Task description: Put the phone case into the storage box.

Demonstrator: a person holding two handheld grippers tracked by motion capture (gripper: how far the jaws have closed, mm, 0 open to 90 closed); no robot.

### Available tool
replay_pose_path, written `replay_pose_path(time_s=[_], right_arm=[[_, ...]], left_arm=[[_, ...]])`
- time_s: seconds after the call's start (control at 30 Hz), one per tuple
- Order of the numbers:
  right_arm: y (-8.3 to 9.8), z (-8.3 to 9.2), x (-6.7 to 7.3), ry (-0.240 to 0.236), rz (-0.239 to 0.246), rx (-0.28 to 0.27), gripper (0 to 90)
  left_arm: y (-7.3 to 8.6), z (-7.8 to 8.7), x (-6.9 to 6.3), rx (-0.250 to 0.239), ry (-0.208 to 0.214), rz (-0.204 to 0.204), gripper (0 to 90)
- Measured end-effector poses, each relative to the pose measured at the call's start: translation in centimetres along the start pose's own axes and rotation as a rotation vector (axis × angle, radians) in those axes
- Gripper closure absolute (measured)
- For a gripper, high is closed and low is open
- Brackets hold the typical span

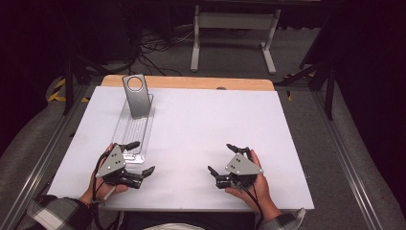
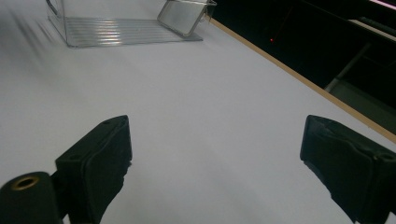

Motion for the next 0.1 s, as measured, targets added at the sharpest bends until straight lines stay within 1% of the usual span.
replay_pose_path(time_s=[0.1], right_arm=[[0.03, -0.01, -0.14, 0.004, -0.01, -0.001, 9.0]], left_arm=[[0.0, -0.09, 0.0, 0.001, 0.004, 0.003, 5.4]])
Point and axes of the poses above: each handheld gripper's, and its own axes: z roughly backward along the jaws, y roughly out of its underside, x roughly to its left, the point moved 8 cm from there along -z, roughly forward along the jaws, and after that the axes turned 3 degrees about y, right-handed, at the moved point
